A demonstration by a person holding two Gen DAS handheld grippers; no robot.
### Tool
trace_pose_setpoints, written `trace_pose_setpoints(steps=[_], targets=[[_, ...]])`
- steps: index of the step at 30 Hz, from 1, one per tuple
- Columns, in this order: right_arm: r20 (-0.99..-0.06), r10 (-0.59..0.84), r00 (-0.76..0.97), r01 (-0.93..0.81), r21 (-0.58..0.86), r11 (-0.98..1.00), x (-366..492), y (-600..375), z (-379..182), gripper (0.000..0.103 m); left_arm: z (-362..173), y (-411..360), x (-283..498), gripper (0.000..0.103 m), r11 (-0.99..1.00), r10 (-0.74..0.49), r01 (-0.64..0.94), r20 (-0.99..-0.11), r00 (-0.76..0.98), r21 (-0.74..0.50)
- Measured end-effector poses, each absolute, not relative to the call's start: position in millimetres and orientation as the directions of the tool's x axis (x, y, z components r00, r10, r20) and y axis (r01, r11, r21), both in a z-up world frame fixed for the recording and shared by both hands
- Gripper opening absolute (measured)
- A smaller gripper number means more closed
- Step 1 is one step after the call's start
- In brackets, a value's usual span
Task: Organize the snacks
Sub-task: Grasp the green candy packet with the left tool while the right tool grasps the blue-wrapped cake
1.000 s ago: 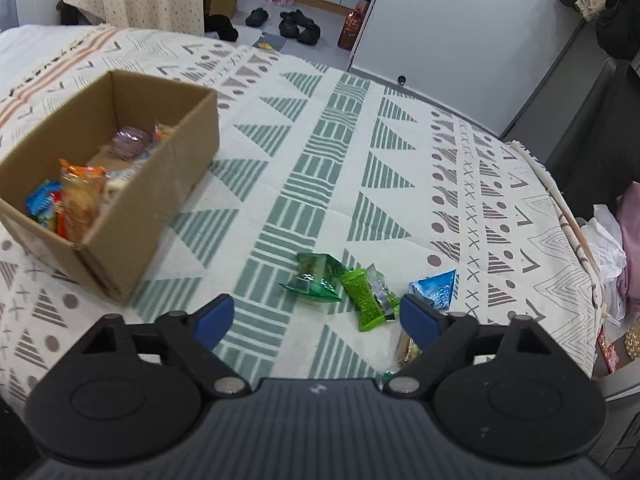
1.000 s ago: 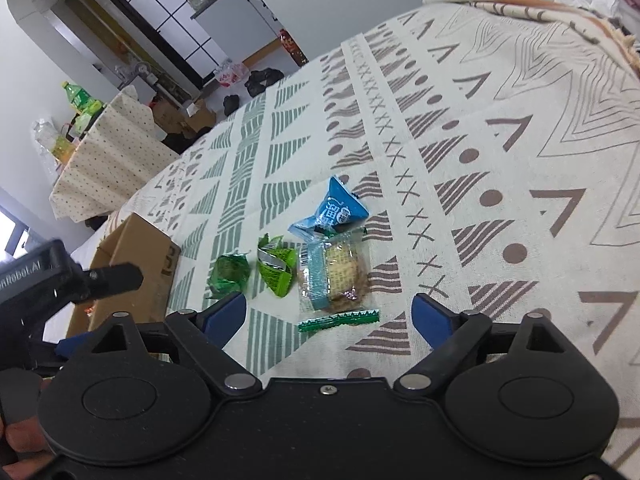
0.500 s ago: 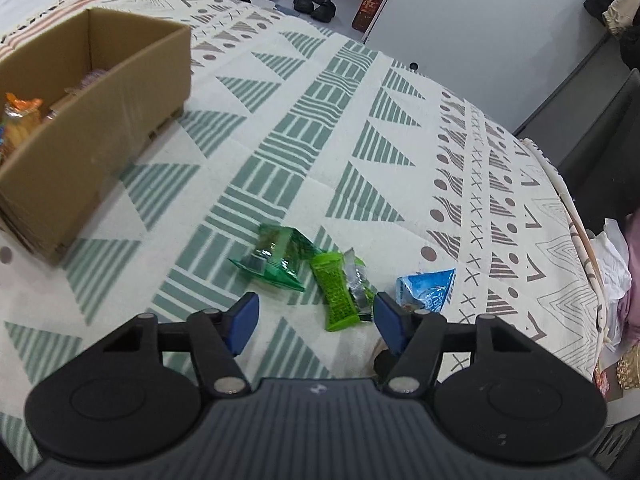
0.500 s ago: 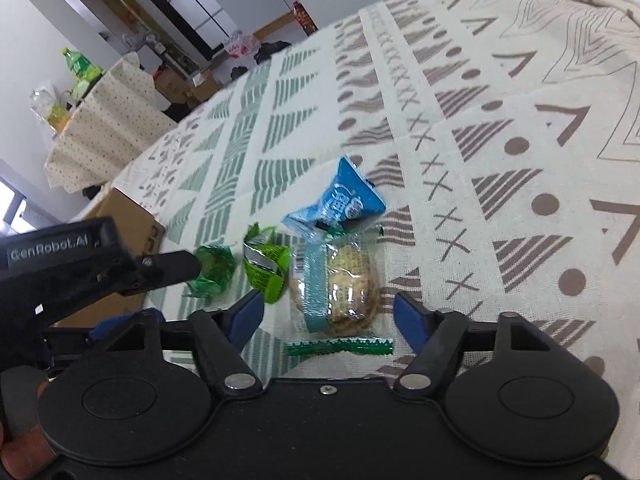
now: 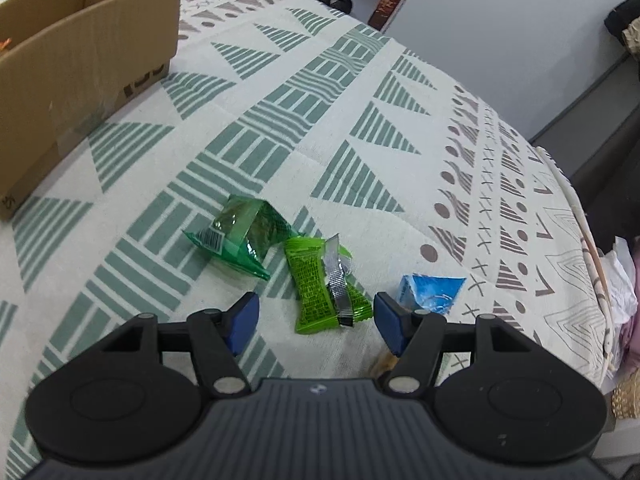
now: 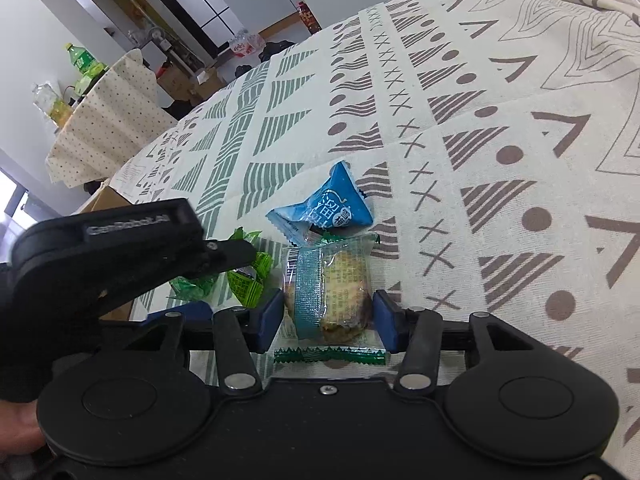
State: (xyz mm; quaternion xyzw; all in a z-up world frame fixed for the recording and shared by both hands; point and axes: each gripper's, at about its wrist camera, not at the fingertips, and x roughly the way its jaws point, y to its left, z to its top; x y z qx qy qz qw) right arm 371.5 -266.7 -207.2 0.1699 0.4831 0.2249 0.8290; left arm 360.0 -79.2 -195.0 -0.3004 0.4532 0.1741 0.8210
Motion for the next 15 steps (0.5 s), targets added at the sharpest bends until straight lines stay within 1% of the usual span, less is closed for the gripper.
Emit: trace_pose_setpoints(steps=[6,7,8,9,11,15], targets=[[-0.738,0.521,0.429,-0.215,0.477,0.852,370.4,-265.8,-205.5,0.048,-197.0,-81.8,363.1,0.062,0.744,0.036,-0.575,-0.839,0.543,-0.34],[-0.74,0.517,0.431,-0.219,0.47,0.855,370.1,-265.1,-205.0,0.049,-196.9,-81.9,363.9,0.06,0.742,0.04,-0.578,-0.839,0.543,-0.339],[-0.741,0.514,0.431,-0.222,0.466,0.857,370.2,-264.4,-204.4,0.05,-197.3,-81.2,364.8,0.049,0.738,0.038,-0.582,-0.84,0.542,-0.342],[-0.742,0.511,0.433,-0.224,0.461,0.859,370.1,-263.5,-204.2,0.05,-198.7,-79.9,365.5,0.034,0.731,0.028,-0.585,-0.841,0.54,-0.351],[-0.744,0.506,0.435,-0.229,0.452,0.862,371.2,-261.1,-203.9,0.052,-199.7,-77.1,364.9,0.032,0.724,0.018,-0.589,-0.843,0.538,-0.36],[-0.748,0.497,0.439,-0.225,0.444,0.867,372.8,-257.1,-204.9,0.056,-193.1,-72.9,356.9,0.029,0.745,0.037,-0.58,-0.848,0.529,-0.329]])
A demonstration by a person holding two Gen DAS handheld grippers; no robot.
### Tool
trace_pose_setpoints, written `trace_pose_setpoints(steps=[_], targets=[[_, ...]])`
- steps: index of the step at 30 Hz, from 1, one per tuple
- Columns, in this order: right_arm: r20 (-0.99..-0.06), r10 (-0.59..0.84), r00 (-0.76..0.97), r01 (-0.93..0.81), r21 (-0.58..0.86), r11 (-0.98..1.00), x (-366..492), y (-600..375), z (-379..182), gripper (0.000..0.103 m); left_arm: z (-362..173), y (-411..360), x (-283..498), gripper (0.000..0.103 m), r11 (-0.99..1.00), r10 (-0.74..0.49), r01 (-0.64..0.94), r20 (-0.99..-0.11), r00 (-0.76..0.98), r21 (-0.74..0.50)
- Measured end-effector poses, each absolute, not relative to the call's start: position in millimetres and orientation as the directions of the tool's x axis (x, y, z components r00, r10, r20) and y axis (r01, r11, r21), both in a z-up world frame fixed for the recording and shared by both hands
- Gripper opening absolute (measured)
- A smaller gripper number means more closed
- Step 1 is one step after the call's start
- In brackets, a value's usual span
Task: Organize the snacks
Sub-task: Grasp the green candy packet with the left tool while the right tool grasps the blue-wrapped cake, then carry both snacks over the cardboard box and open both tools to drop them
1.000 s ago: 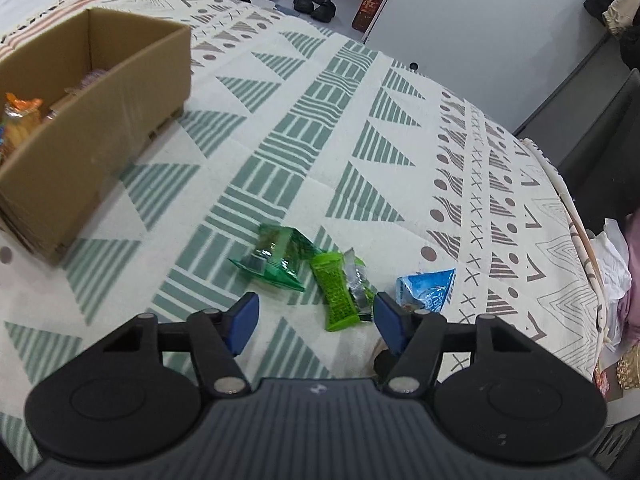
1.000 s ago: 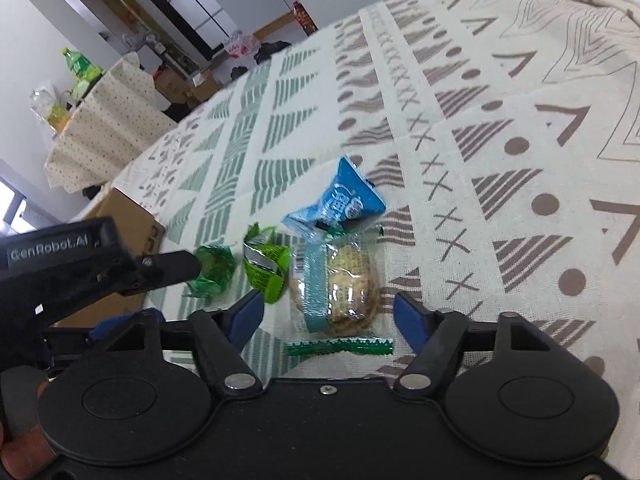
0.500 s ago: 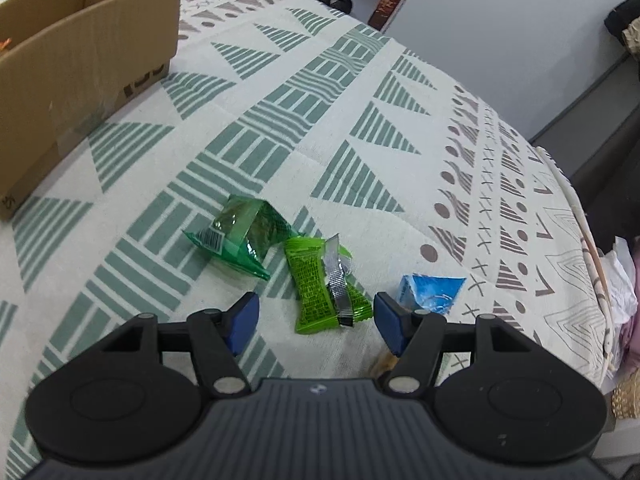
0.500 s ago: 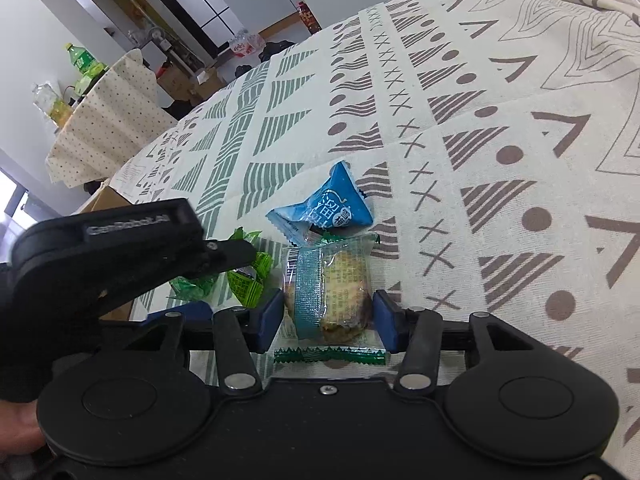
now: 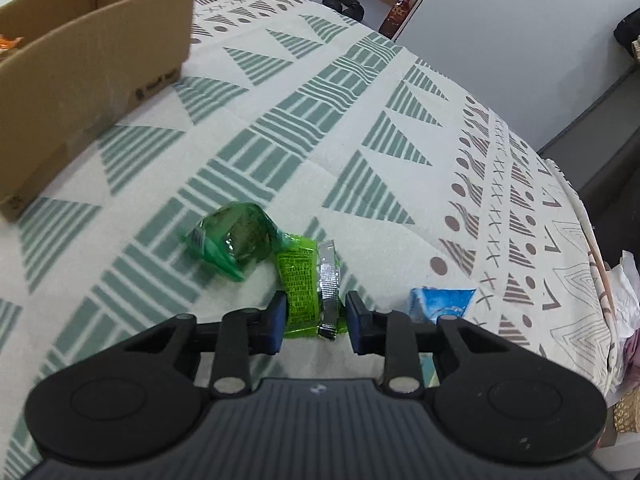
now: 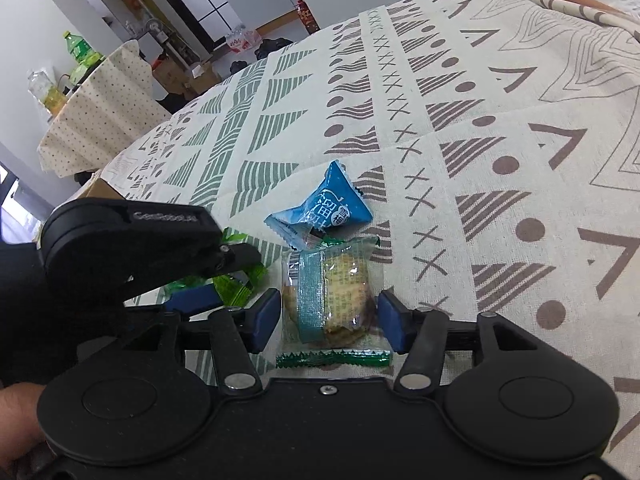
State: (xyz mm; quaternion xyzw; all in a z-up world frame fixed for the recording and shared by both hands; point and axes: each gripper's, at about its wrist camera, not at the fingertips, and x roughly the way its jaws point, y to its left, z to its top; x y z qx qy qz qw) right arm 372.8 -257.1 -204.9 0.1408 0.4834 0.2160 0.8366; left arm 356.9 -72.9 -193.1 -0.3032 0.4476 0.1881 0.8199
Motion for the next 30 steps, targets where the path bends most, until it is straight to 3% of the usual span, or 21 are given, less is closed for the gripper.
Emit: trace_pose_setpoints(steps=[6,10,30], targets=[[-0.756,0.49,0.433,-0.228,0.434,0.871,373.9,-249.3,-204.5,0.06,-184.5,-64.4,336.0,0.028,0.752,0.028,-0.566,-0.842,0.539,-0.337],[-0.773,0.47,0.426,-0.256,0.396,0.882,368.8,-243.7,-200.9,0.048,-175.9,-62.7,325.4,0.028,0.762,0.008,-0.54,-0.83,0.558,-0.356],[-0.667,0.51,0.543,-0.332,0.387,0.86,339.3,-216.9,-138.9,0.046,-105.3,-6.2,267.0,0.028,0.778,0.027,-0.48,-0.742,0.67,-0.406]])
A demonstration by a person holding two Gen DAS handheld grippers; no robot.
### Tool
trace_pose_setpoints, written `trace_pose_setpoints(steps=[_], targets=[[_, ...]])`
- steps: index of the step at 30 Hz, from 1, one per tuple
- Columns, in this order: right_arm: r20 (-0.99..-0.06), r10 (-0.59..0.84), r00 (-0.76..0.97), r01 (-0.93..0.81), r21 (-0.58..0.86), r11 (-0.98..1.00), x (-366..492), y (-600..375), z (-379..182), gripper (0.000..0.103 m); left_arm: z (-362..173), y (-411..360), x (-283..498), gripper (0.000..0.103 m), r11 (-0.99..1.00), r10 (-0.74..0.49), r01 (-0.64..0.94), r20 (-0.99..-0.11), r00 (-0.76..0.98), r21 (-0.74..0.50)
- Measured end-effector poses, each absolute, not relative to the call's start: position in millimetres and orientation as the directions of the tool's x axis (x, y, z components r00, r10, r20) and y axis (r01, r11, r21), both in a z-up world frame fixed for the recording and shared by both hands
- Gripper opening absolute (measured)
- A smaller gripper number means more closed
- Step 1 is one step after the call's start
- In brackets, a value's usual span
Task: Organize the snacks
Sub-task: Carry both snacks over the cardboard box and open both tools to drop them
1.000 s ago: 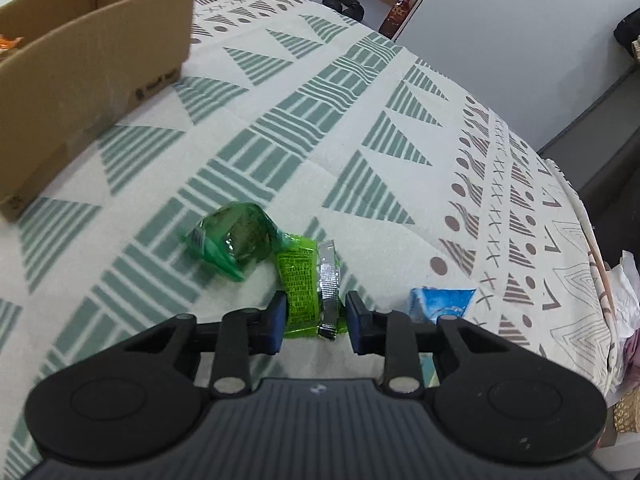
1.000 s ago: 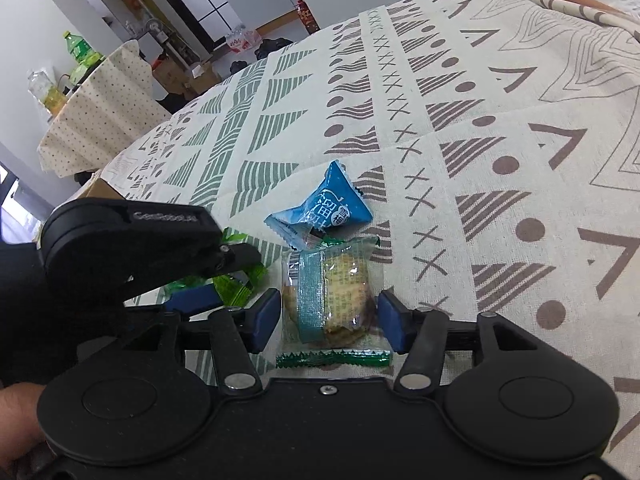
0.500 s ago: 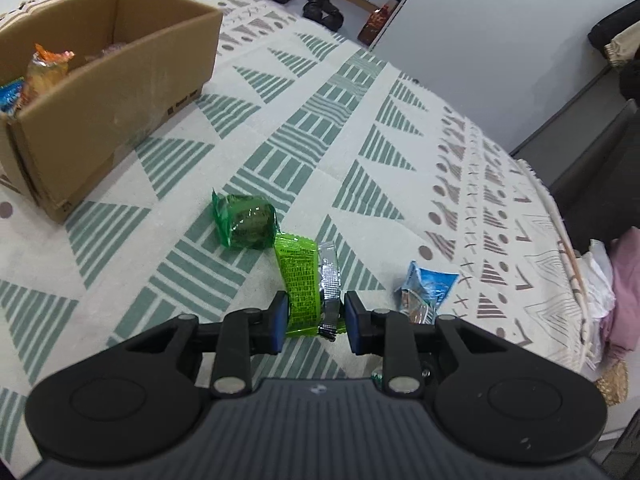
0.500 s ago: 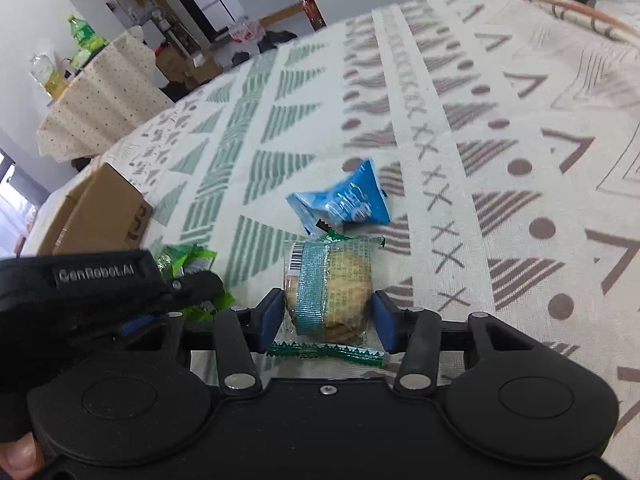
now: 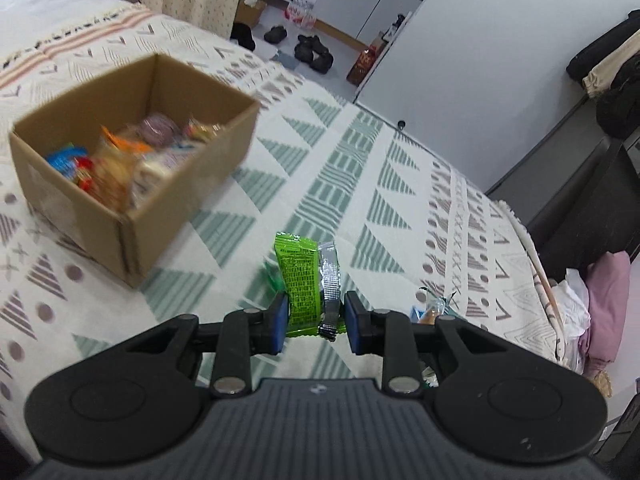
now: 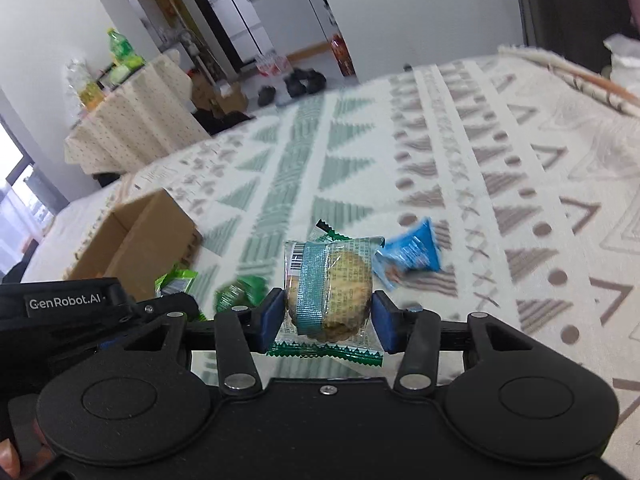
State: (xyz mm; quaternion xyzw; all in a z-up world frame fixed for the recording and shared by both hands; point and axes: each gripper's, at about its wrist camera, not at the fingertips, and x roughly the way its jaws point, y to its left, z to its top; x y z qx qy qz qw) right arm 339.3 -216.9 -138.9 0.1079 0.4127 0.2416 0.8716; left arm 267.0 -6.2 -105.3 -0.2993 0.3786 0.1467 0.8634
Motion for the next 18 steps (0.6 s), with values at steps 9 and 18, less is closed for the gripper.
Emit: trace_pose_setpoints(steps=[9,18], targets=[[-0.635,0.492,0.596,-0.354,0.342,0.87,331.3,-191.0,-117.5,0.046,-76.9,35.2,244.1,0.028,0.785,0.073,-0.488,-0.726,0.683,-0.381],[-0.618,0.516,0.593,-0.395,0.335,0.855,315.5,-165.0,-93.2,0.046,-60.3,79.4,228.7,0.028,0.775,0.103,-0.504,-0.711,0.696,-0.381]])
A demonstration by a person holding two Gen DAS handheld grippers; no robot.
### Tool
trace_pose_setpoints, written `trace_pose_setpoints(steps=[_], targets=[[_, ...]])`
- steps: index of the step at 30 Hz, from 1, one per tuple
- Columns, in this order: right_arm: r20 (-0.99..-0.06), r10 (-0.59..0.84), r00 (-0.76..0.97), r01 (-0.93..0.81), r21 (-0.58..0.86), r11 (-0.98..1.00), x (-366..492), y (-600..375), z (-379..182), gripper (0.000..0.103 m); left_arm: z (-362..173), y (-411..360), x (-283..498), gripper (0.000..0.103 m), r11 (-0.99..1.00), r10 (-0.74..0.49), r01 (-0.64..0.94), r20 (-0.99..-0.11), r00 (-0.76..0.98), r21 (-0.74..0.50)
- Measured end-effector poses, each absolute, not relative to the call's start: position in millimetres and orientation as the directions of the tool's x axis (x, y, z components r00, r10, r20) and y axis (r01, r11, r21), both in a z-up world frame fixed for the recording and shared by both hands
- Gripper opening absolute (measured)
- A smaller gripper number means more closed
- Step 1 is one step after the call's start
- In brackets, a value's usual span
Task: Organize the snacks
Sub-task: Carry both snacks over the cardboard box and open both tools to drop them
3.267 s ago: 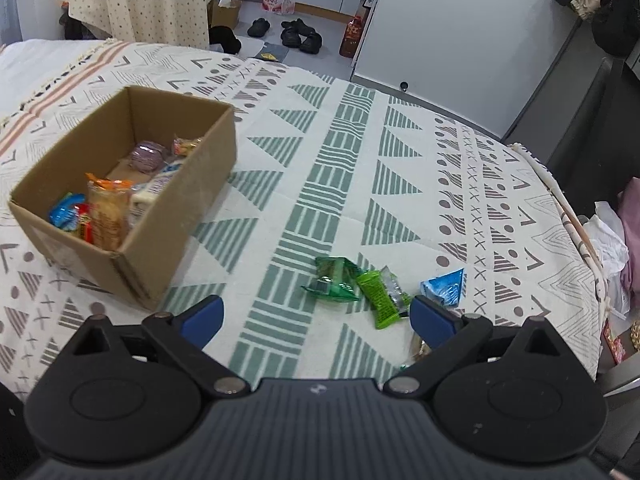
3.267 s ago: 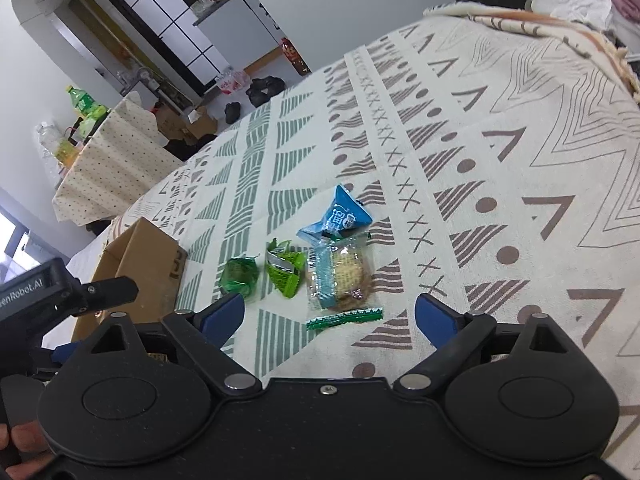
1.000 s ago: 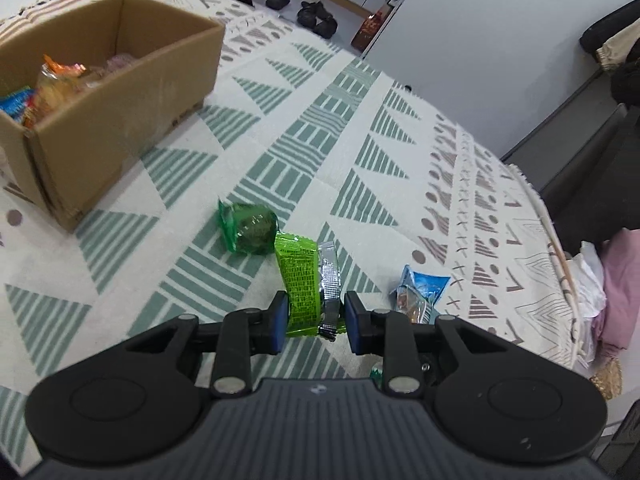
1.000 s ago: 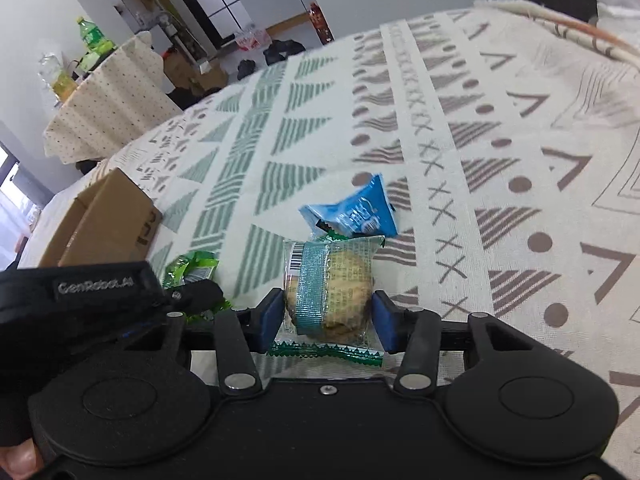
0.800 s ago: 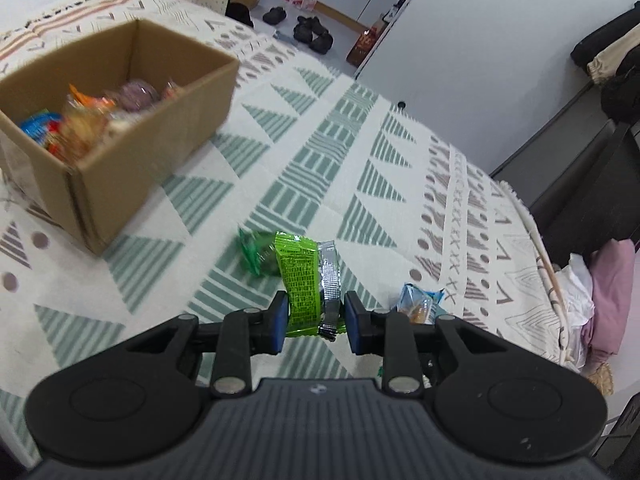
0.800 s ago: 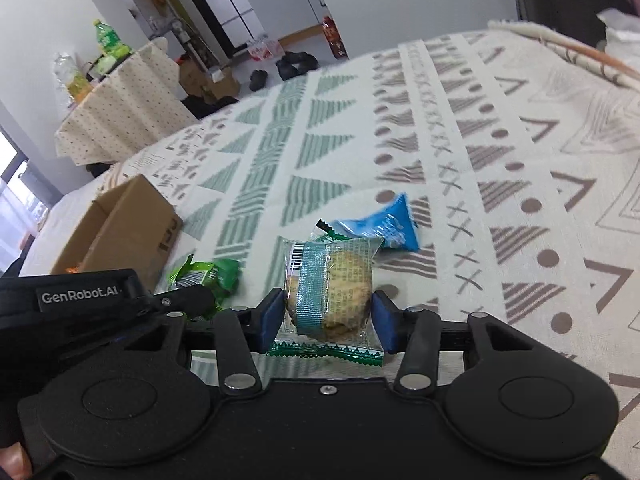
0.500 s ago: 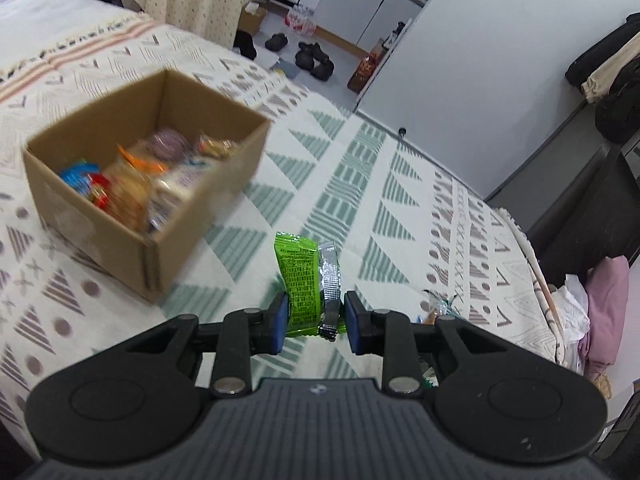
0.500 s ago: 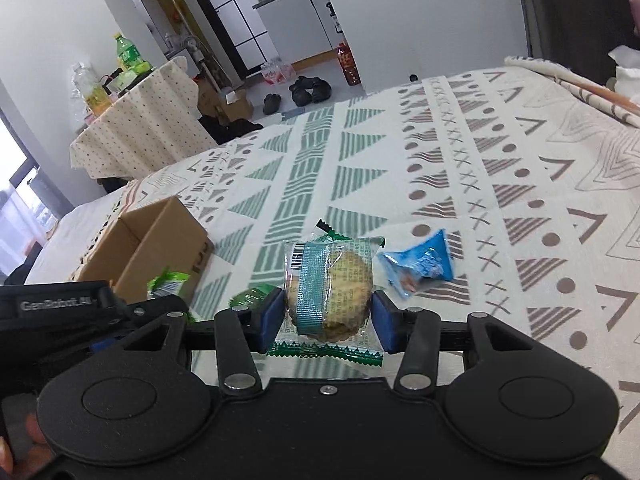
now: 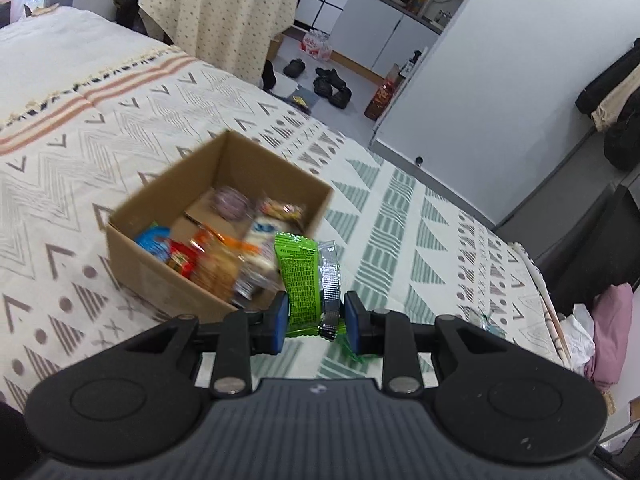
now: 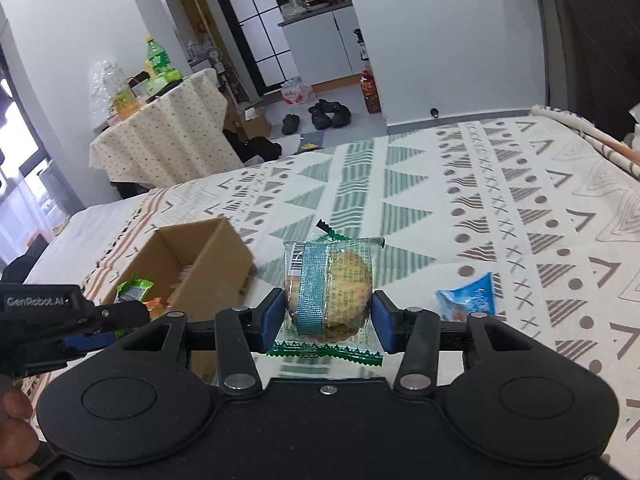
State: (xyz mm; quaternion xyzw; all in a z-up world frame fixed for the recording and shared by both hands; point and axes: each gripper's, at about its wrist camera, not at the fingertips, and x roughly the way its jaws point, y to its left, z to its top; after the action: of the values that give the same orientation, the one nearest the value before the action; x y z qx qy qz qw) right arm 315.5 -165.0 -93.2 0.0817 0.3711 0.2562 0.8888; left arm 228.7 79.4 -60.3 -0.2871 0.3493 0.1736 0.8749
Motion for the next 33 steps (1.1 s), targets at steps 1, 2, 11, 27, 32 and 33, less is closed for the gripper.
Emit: trace_pose_setpoints(steps=[1,2,11,27,32,33], targets=[[-0.619,0.525,0.584,-0.393,0.351,0.85,314.2,-162.4,-91.7,0.046,-59.0,84.5,227.6,0.028,0.774,0.106,-0.506,-0.71,0.697,-0.381],[-0.62,0.529,0.58,-0.393,0.356,0.848,312.8,-159.0,-89.7,0.046,-58.0,90.0,226.6,0.028,0.771,0.107,-0.509,-0.71,0.696,-0.383],[-0.596,0.56,0.576,-0.457,0.333,0.825,301.5,-111.2,-61.6,0.046,-47.4,133.6,219.4,0.028,0.753,0.117,-0.526,-0.706,0.699,-0.395],[-0.601,0.58,0.55,-0.499,0.321,0.805,299.9,-29.0,-56.5,0.046,-53.5,195.8,226.1,0.028,0.732,0.067,-0.516,-0.708,0.703,-0.444],[-0.607,0.581,0.542,-0.508,0.314,0.802,302.1,-10.0,-56.7,0.046,-61.2,209.5,234.5,0.029,0.727,0.043,-0.51,-0.71,0.703,-0.46],[-0.608,0.58,0.542,-0.51,0.311,0.802,302.6,-6.0,-56.8,0.046,-63.1,212.6,235.6,0.029,0.721,0.034,-0.506,-0.705,0.708,-0.473]])
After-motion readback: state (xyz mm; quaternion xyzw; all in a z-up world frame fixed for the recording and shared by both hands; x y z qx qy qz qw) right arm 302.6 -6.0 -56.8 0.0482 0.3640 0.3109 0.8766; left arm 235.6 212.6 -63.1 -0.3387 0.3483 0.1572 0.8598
